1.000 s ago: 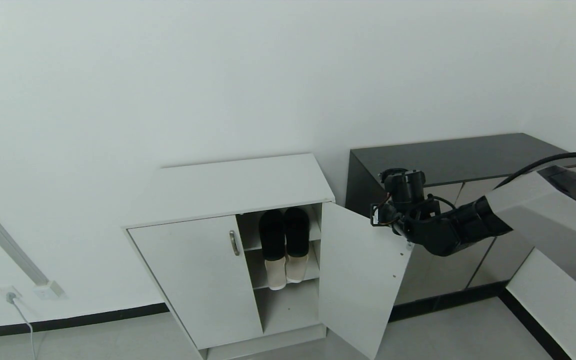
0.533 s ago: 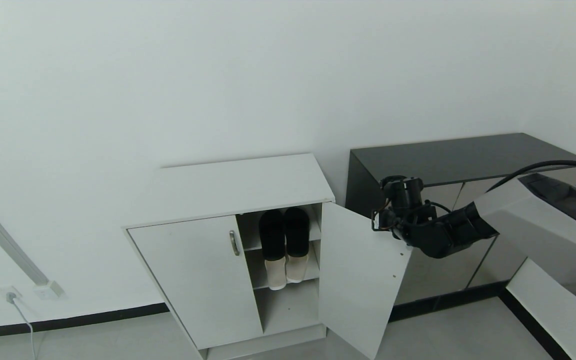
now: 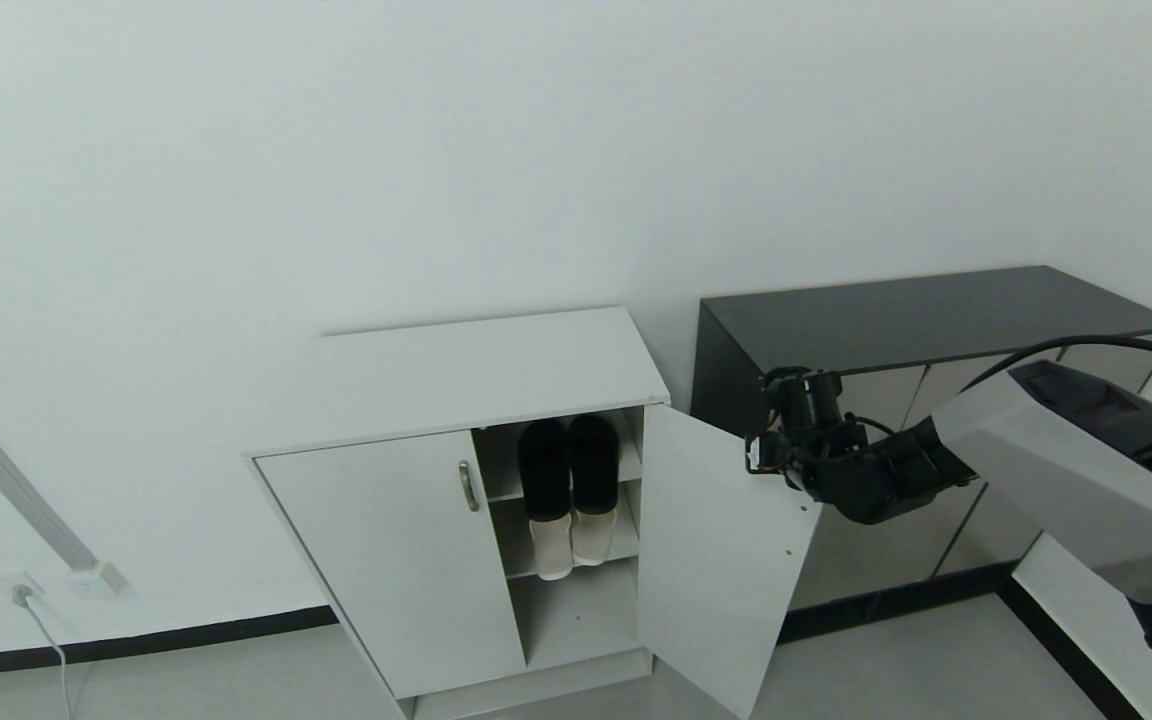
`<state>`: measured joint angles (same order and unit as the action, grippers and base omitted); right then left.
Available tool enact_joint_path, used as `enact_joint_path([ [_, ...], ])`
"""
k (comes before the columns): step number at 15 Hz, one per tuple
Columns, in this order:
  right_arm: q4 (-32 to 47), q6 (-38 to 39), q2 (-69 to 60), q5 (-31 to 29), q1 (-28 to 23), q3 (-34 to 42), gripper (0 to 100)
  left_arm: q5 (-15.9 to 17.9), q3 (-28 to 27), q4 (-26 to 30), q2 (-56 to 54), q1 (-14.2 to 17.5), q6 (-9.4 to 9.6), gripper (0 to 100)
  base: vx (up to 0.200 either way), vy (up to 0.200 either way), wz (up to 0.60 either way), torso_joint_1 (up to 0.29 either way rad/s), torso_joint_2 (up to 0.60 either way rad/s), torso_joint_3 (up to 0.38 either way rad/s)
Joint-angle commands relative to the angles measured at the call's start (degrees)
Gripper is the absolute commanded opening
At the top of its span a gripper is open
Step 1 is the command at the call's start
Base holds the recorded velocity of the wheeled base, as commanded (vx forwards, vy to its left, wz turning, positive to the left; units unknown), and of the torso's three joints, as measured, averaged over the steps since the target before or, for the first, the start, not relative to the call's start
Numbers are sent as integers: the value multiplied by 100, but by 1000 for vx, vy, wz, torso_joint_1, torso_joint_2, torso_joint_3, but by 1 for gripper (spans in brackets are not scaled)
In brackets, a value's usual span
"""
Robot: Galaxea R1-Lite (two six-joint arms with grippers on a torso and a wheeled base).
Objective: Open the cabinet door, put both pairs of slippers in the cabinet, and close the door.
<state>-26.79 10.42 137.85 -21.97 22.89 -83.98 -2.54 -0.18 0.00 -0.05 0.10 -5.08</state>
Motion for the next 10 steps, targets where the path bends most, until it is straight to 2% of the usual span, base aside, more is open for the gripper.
enact_joint_path([
  [1, -1, 4, -48, -1, 84, 84, 0, -1, 1, 0, 5, -1, -1, 0, 0, 0, 0, 0, 0, 0],
  [3, -10, 12, -180, -9, 207, 242, 0, -1, 1, 0, 5, -1, -10, 0, 0, 0, 0, 0, 0, 0],
  [10, -379, 30, -1076, -53, 1173, 1367, 0, -1, 1, 0, 5, -1, -10, 0, 0, 0, 0, 0, 0, 0],
])
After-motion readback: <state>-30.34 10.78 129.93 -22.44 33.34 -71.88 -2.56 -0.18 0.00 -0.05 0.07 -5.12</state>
